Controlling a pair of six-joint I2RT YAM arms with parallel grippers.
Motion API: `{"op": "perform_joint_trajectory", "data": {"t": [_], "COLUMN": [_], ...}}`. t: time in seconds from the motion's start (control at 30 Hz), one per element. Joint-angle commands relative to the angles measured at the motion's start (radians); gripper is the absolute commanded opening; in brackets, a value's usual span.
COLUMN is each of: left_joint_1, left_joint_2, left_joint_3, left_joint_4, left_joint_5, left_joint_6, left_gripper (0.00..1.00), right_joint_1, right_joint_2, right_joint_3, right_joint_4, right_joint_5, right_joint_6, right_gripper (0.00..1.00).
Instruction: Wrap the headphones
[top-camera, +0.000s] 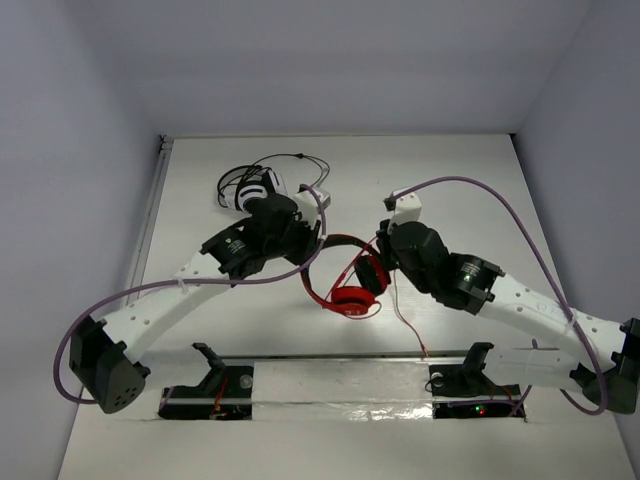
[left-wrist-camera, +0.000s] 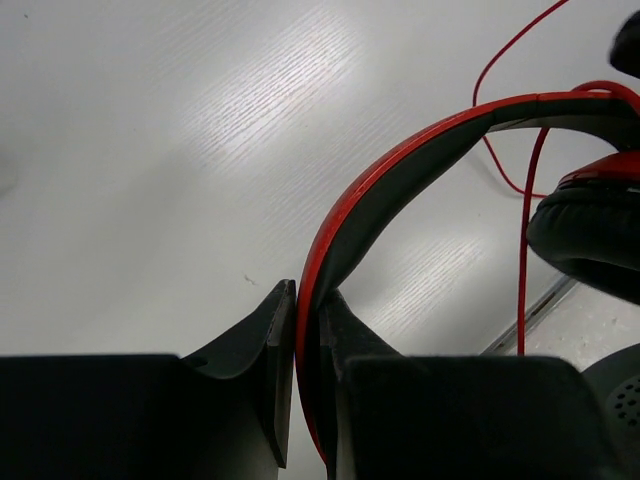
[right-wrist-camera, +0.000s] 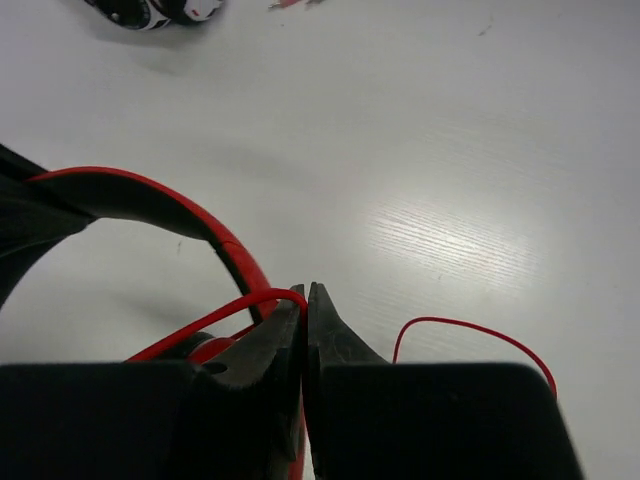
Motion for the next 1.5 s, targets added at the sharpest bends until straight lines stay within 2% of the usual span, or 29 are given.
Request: {"op": "perform_joint_trajectory", "data": {"t": [0.0,0.1,0.27,0.47,0.6,0.7,0.8,0.93,1.1,1.2,1.3,1.47], "left_joint_1": [0.022,0.042,0.093,0.146,0.156,0.156,0.156,0.165,0.185,0.196,0.205,0.215], "left_joint_2": [-0.075,-0.092,-0.115,-0.144,-0.156,-0.164,-0.164,-0.152,-0.115,-0.095,-0.072,-0.041], "left_joint_3": [0.009,0.019,0.027,0.03,0.053,0.078,0.117,0.174,0.257,0.285,0.323,0.398], "left_joint_4": [0.078,0.089,0.11,0.156,0.19,0.222,0.232,0.223,0.19,0.198,0.192,0.161], "left_joint_5": [0.131,0.174,0.22,0.373,0.47,0.504,0.493,0.452,0.38,0.384,0.378,0.37], "left_joint_6": [0.008,0.011,0.008,-0.009,-0.032,-0.06,-0.089,-0.124,-0.164,-0.187,-0.202,-0.204], "left_gripper": [0.0,0.0,0.0,0.0,0.0,0.0,0.0,0.0,0.0,0.0,0.0,0.0], "right_joint_1": [0.002,0.002,-0.046,-0.119,-0.144,-0.168,-0.184,-0.224,-0.224,-0.224,-0.224,-0.224], "right_joint_2": [-0.005,-0.019,-0.071,-0.151,-0.169,-0.172,-0.18,-0.166,-0.137,-0.094,-0.037,-0.042], "right_joint_3": [-0.035,-0.046,-0.112,-0.234,-0.282,-0.308,-0.36,-0.423,-0.49,-0.526,-0.528,-0.531], "right_joint_4": [0.107,0.138,0.236,0.431,0.518,0.569,0.669,0.77,0.857,0.914,0.916,0.872], "right_joint_5": [0.172,0.167,0.084,-0.175,-0.284,-0.326,-0.399,-0.461,-0.539,-0.599,-0.585,-0.548], "right_joint_6": [0.029,0.038,0.043,0.032,0.046,0.049,0.058,0.096,0.151,0.184,0.19,0.174], "right_gripper": [0.05,0.13,0.17,0.18,0.31,0.36,0.46,0.54,0.55,0.56,0.57,0.56]}}
